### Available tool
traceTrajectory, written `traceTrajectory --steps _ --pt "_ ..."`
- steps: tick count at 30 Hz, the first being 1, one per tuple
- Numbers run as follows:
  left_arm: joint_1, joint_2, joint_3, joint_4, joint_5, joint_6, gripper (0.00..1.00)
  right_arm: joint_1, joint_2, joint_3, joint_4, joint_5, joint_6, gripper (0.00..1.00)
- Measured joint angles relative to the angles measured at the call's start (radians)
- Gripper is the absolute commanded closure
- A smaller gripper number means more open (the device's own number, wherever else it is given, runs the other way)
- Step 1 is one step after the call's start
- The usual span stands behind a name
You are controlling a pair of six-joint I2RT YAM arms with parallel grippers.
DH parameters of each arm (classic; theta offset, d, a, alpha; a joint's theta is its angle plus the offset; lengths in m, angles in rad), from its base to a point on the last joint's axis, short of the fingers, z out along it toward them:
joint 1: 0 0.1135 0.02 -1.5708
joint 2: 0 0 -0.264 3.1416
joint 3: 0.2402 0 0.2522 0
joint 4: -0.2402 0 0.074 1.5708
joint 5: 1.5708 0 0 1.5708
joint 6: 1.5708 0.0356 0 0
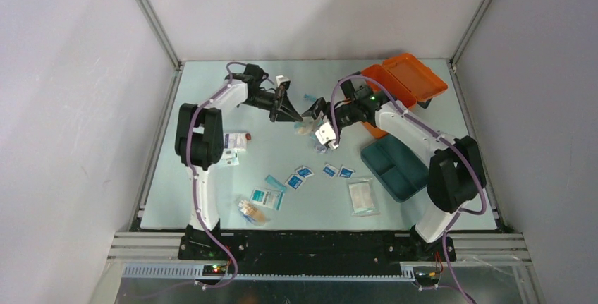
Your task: Organize the medicine kit
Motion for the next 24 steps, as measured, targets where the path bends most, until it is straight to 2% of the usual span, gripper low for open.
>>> traceTrajectory --steps 3,4,5,6,9,11,12,15,20,24 --pt "-0.018 0.000 0.001 0.000 0.023 -0.006 1.00 0.012 0.028 0.000 0.005 0.006 -0.006 0.38" --pt "-0.021 0.000 0.001 0.002 0.027 -0.008 0.96 0.014 0.035 0.000 0.011 0.010 -0.004 0.43" --pt "-0.026 0.000 0.001 0.002 0.033 -0.008 0.90 0.018 0.042 0.000 0.019 0.015 -0.001 0.50" --pt "-0.027 0.000 0.001 0.005 0.031 -0.009 0.79 0.020 0.046 0.000 0.035 0.018 0.002 0.54" --pt "-0.025 0.001 0.000 0.013 0.015 -0.011 0.62 0.021 0.045 0.000 0.095 0.029 0.028 0.71" --pt "-0.020 0.001 -0.001 0.023 0.000 -0.016 0.53 0.021 0.045 0.001 0.130 0.041 0.046 0.78" --pt "-0.015 0.001 -0.001 0.027 -0.014 -0.020 0.45 0.021 0.044 0.001 0.146 0.048 0.061 0.81" --pt "0.000 0.001 -0.001 0.041 -0.038 -0.035 0.37 0.014 0.035 0.002 0.175 0.071 0.110 0.94" --pt "0.046 -0.020 -0.001 0.064 -0.076 -0.053 0.30 -0.009 0.020 -0.001 0.176 0.106 0.287 0.96" --pt "0.109 -0.082 0.011 0.053 -0.201 -0.006 0.28 -0.040 -0.009 -0.010 0.213 0.137 0.588 0.96"
